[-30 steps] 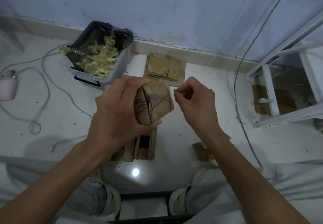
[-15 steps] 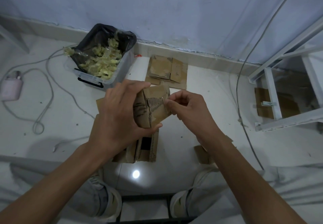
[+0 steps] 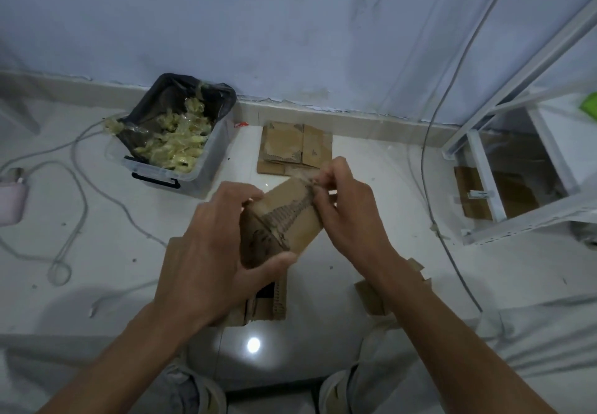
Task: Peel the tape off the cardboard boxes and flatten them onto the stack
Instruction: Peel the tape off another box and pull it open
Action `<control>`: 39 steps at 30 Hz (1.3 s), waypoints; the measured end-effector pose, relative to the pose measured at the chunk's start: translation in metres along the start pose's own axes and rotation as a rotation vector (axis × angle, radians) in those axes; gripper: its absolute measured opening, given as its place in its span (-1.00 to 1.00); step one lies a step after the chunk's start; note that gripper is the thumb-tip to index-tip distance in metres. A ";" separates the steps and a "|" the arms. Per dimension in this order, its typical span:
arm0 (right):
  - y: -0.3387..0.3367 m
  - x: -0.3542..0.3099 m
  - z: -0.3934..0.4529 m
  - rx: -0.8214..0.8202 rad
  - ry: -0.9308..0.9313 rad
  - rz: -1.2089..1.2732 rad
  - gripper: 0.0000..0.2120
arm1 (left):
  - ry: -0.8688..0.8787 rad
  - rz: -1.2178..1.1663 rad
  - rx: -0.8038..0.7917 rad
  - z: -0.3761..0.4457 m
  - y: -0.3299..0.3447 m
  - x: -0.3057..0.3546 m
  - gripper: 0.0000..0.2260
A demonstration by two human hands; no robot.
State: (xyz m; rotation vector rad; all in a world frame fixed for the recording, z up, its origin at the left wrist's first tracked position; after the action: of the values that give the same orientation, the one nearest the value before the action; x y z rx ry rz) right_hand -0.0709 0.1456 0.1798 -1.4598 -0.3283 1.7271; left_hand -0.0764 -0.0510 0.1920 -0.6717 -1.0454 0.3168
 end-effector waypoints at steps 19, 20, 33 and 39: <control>0.011 -0.038 -0.033 -0.277 -0.490 -0.214 -0.69 | 0.420 0.438 -0.121 -0.005 0.033 -0.003 -0.66; 0.010 -0.038 -0.031 -0.280 -0.495 -0.222 -0.78 | 0.428 0.435 -0.131 -0.003 0.033 -0.005 -0.65; 0.004 -0.037 -0.032 -0.302 -0.350 -0.050 -0.74 | -0.134 -0.445 -0.616 0.014 0.016 -0.016 -0.70; 0.002 -0.019 -0.025 -0.183 -0.182 -0.036 -0.86 | -0.427 -0.546 -0.511 0.014 0.026 -0.024 -0.70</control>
State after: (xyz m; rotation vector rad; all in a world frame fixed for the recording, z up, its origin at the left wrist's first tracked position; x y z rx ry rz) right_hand -0.0491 0.1231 0.1845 -1.4171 -0.6201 1.8436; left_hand -0.0981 -0.0391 0.1636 -0.7539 -1.6962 -0.3117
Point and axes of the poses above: each hand's wrist, its own z-axis towards the middle knuckle, its own y-axis out of the palm, x = y × z, the point moved 7 cm from there along z, towards the middle knuckle, and after that the axes turned 10 degrees about x, right-handed, at the moved point
